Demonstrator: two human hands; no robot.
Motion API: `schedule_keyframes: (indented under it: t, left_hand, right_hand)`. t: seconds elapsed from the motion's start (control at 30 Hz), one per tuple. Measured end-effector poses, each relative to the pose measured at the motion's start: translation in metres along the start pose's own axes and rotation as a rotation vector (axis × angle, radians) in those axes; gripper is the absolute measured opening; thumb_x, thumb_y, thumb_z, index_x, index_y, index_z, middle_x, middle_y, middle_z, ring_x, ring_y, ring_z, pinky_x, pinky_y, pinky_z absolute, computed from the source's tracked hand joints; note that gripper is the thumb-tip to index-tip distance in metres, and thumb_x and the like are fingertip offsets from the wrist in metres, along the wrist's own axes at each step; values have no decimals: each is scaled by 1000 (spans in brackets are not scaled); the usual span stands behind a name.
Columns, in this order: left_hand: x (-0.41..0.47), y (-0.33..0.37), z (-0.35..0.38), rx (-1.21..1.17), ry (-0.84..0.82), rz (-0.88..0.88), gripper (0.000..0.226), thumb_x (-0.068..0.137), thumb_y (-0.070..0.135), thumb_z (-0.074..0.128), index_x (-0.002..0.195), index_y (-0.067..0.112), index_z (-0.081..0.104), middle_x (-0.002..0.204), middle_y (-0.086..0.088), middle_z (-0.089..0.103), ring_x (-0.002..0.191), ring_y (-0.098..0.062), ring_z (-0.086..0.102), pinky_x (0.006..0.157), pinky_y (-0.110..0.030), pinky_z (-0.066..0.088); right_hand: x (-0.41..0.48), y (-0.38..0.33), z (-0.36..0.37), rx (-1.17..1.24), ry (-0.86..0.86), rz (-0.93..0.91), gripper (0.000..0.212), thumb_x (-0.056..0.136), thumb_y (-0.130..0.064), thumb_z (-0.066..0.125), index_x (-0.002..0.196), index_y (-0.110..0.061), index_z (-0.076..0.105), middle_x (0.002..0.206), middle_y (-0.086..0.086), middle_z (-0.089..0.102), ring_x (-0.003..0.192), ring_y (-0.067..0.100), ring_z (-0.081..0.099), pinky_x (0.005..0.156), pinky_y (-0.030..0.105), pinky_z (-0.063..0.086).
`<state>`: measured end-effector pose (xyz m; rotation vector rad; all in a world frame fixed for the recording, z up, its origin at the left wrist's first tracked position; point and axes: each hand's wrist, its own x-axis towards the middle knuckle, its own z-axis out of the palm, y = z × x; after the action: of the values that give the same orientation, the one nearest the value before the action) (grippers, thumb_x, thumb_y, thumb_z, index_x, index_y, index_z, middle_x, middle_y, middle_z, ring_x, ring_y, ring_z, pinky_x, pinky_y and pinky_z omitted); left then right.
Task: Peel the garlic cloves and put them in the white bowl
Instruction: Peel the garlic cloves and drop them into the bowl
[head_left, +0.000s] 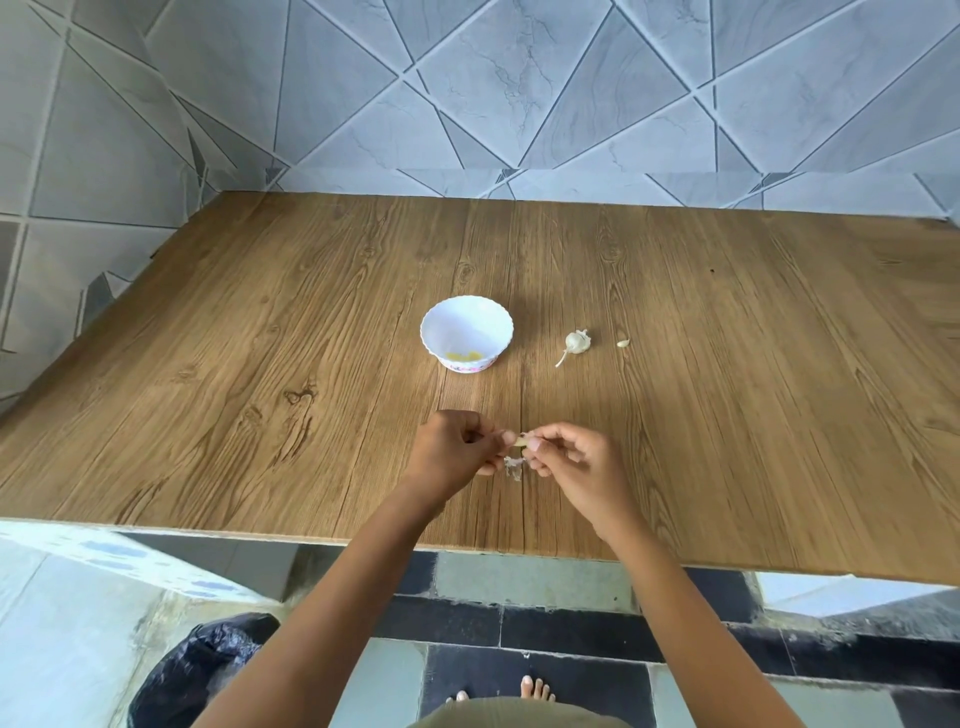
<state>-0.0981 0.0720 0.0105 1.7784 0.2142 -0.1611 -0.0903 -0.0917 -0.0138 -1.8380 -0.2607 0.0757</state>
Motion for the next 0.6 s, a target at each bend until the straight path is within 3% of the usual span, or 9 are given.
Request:
schedule_keyframes:
  t: [0.17, 0.3, 0.43, 0.6]
  left_hand:
    - [-3, 1, 3, -111, -55, -24, 9, 88, 7, 64, 80, 4, 66, 68, -4, 66, 59, -6, 64, 58, -15, 52]
    - [-4, 0, 2, -165, -49, -14, 10, 89, 5, 61, 81, 4, 66, 72, -8, 67, 61, -6, 65, 59, -16, 54]
    - [-3, -1, 5, -81, 32, 44, 11, 89, 6, 63, 78, 6, 67, 68, -7, 67, 62, -9, 65, 60, -20, 55]
    - [-1, -2, 7, 72, 29, 93, 12, 88, 8, 65, 76, 11, 67, 68, -6, 69, 63, -16, 65, 65, -30, 57]
  right_hand:
    - [0, -6, 1, 262, -43, 271, 12, 92, -7, 56, 88, -10, 67, 74, 2, 66, 65, 6, 61, 62, 18, 51]
    - [-4, -3, 4, 107, 20, 193, 18, 88, -22, 63, 82, -5, 67, 68, 1, 66, 63, 9, 62, 61, 20, 51]
    - [-7, -7, 5, 291, 50, 232, 19, 75, -28, 71, 86, -13, 70, 82, 2, 73, 77, 12, 70, 72, 21, 56]
    - [-7, -10, 7, 365, 56, 233, 11, 84, -4, 65, 87, -14, 70, 76, 1, 73, 75, 13, 71, 68, 19, 55]
